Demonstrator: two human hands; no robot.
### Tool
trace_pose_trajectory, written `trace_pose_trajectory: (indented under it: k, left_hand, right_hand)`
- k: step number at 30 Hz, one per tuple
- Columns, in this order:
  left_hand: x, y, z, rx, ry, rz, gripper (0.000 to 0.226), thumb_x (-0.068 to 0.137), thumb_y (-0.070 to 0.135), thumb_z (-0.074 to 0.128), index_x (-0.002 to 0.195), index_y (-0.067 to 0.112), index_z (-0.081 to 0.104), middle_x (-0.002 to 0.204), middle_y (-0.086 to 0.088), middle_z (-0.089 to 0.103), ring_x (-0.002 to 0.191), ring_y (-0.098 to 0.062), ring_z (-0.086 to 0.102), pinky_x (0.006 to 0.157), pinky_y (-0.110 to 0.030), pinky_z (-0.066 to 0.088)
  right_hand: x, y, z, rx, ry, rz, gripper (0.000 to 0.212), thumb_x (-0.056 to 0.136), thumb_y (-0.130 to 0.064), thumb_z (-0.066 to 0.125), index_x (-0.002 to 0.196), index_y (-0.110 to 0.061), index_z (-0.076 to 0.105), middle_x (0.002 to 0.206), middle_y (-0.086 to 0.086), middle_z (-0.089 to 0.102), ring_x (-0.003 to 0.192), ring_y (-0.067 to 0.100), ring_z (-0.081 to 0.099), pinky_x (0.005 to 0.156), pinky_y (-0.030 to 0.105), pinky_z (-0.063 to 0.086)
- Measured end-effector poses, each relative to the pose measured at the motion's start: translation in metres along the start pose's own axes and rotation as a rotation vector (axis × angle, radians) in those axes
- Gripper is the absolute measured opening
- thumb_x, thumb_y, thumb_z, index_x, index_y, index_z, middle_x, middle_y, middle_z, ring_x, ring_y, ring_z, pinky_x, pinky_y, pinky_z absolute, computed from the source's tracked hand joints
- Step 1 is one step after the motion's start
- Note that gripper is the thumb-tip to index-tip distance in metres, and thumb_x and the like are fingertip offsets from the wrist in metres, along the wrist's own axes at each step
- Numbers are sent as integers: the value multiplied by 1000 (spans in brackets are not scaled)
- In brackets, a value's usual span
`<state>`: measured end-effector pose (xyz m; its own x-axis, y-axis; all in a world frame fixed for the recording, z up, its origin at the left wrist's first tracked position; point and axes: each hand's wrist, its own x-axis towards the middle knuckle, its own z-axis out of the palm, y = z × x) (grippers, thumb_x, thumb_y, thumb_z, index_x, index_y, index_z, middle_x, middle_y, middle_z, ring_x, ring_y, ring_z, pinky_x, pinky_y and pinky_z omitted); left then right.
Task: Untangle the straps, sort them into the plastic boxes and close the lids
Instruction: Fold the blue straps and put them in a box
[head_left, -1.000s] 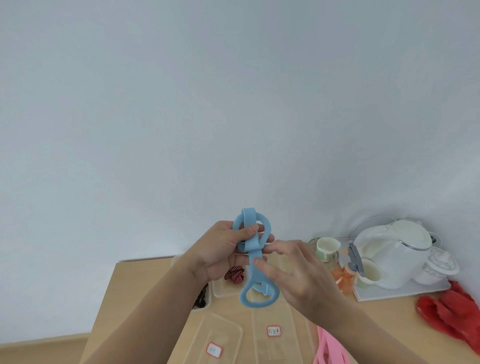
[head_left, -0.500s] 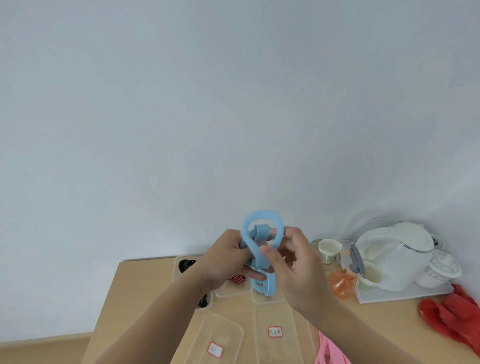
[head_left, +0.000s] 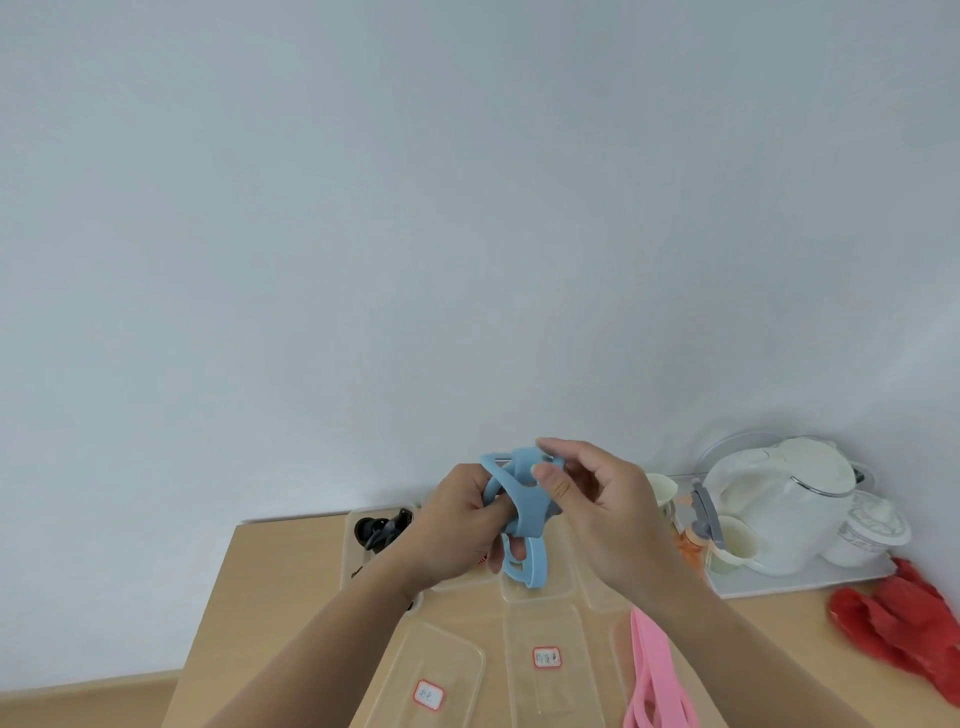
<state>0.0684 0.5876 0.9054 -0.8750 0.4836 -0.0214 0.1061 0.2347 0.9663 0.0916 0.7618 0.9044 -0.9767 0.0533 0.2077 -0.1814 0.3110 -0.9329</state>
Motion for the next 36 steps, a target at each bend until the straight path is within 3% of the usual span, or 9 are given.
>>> trace_pose_trajectory:
  k: [2, 5, 9, 13, 18, 26, 29, 32, 36]
  left_hand:
    - [0, -3, 2, -8, 30, 12, 51, 103, 3, 44, 75, 35, 71, 61, 2, 65, 49, -19, 59, 49, -33, 52]
    - [0, -11, 1, -39, 54, 13, 35, 103, 7, 44, 87, 22, 71, 66, -11, 67, 53, -33, 57, 53, -41, 52]
    - [-3, -19, 2, -100, 68, 23, 30, 98, 10, 45, 93, 18, 73, 78, -25, 66, 59, -32, 56, 57, -45, 52]
    - [-5, -21, 5, -158, 76, 25, 31, 103, 1, 43, 97, 9, 72, 77, -13, 67, 59, -21, 57, 58, -41, 48]
    - [-7, -25, 10, -215, 121, 1, 25, 105, 1, 42, 98, -2, 67, 76, -14, 63, 59, -18, 55, 58, -38, 46]
    - [-11, -26, 26, -541, 135, -23, 39, 107, 6, 44, 84, 18, 73, 79, -7, 66, 66, -17, 52, 58, -25, 47]
    - [-10, -30, 29, -600, 149, -46, 43, 107, 5, 45, 80, 22, 74, 82, -8, 66, 70, -19, 53, 62, -27, 47]
    - [-10, -32, 29, -588, 150, -58, 37, 100, 5, 49, 79, 23, 74, 88, -7, 68, 70, -20, 52, 64, -29, 45]
    - [-9, -37, 19, -547, 111, -146, 35, 102, -5, 43, 87, 10, 71, 89, -5, 72, 77, -22, 55, 64, -27, 47]
  right_hand:
    - [1, -1, 0, 23, 12, 55, 16, 93, -31, 69, 109, -30, 72, 81, -7, 71, 76, 9, 66, 74, 29, 58]
    - [0, -6, -2, 2, -12, 80, 12, 87, -37, 73, 98, -34, 73, 79, -2, 72, 72, 7, 65, 69, 22, 54]
    - [-1, -11, -7, 32, -79, 123, 25, 72, -56, 70, 89, -38, 76, 79, 7, 74, 76, 25, 69, 74, 34, 59]
    - [-3, -12, -7, 40, -57, 193, 12, 82, -41, 77, 79, -29, 79, 58, -1, 67, 50, 5, 54, 54, 20, 46]
    - [-8, -10, -8, 91, -45, 304, 18, 80, -33, 81, 81, -14, 81, 56, -1, 66, 45, 0, 52, 52, 11, 41]
    - [-19, 3, 2, 386, -45, 561, 43, 61, -47, 86, 79, -9, 80, 58, -4, 56, 53, 8, 49, 59, 25, 43]
    - [-31, 16, 17, 383, 95, 439, 45, 62, -51, 82, 78, -9, 79, 63, 1, 63, 58, 11, 55, 62, 27, 48]
    - [-40, 31, 25, 131, 229, 114, 42, 78, -54, 73, 78, -12, 73, 71, -2, 68, 61, 9, 61, 60, 21, 49]
    - [-39, 48, 20, -148, 180, -134, 56, 88, -70, 56, 76, -18, 74, 87, -10, 64, 69, 14, 61, 59, 22, 47]
